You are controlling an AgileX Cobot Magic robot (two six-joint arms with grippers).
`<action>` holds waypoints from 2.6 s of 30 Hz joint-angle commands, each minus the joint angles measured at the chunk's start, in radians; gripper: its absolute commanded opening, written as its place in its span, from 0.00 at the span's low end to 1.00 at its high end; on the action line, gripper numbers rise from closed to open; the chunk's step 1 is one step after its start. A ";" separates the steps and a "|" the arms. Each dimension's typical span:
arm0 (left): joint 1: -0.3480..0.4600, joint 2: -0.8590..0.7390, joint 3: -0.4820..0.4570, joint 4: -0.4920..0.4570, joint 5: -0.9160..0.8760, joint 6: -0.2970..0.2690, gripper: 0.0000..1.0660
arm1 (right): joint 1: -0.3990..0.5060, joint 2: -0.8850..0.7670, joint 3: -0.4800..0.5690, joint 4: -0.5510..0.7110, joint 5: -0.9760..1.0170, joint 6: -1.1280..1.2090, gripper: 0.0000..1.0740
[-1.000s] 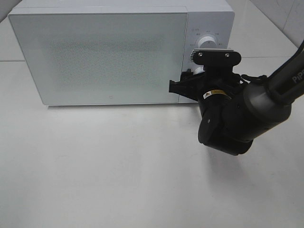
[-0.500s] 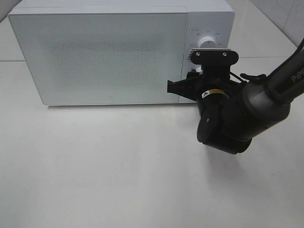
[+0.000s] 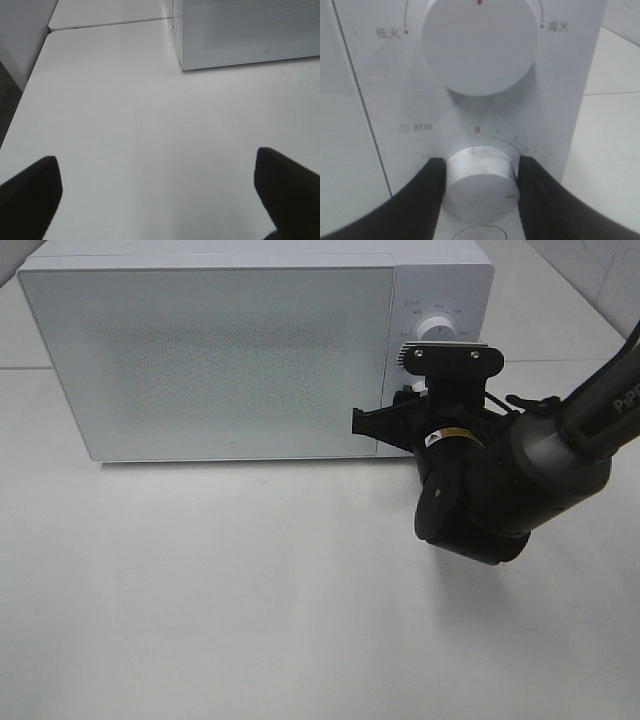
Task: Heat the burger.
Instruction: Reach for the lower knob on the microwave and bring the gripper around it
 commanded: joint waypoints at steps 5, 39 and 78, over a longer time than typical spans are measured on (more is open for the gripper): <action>0.002 -0.016 0.003 0.001 -0.010 -0.001 0.92 | -0.009 -0.001 -0.014 -0.021 -0.120 0.119 0.10; 0.002 -0.016 0.003 0.001 -0.010 -0.001 0.92 | -0.009 0.000 -0.014 -0.386 -0.192 1.038 0.11; 0.002 -0.016 0.003 0.001 -0.010 -0.001 0.92 | -0.010 0.000 -0.014 -0.404 -0.210 1.627 0.35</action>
